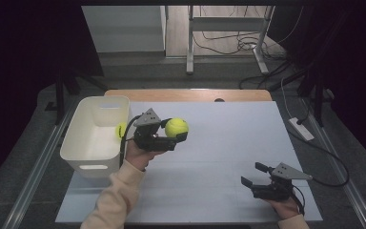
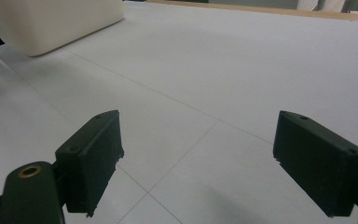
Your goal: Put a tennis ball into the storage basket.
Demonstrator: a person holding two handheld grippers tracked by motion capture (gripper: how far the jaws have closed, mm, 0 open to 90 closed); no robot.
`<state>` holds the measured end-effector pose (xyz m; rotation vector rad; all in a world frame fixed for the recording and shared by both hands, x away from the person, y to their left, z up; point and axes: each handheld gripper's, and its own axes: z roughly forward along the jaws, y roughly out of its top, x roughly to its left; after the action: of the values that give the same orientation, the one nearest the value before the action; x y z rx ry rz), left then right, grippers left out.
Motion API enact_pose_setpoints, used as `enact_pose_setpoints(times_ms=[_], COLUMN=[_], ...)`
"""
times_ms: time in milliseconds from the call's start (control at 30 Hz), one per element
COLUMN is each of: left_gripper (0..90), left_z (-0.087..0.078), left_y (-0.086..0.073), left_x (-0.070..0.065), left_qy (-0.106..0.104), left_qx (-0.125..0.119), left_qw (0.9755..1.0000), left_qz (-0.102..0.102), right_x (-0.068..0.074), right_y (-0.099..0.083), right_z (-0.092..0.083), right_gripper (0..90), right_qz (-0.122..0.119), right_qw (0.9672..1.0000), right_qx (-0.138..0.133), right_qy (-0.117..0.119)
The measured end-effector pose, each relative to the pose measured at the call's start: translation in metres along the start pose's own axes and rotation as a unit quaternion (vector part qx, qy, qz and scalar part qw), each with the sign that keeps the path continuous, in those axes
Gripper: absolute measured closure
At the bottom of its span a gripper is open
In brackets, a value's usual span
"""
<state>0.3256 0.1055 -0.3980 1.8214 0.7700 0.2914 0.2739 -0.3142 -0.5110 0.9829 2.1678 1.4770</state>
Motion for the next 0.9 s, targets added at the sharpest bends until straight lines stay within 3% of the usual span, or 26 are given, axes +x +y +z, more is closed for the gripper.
enact_pose_setpoints(times_ms=[900], left_gripper=[27.4], left_z=[-0.018], left_y=[0.004], left_x=[0.011], left_qy=[0.03], left_qx=[-0.018], left_qw=[0.9994], left_qz=[-0.009], right_x=[0.0], right_y=[-0.001], right_z=[0.0], right_gripper=[15.3], right_qz=[0.0], right_qw=[1.0], right_qx=[0.003], right_qy=[-0.001])
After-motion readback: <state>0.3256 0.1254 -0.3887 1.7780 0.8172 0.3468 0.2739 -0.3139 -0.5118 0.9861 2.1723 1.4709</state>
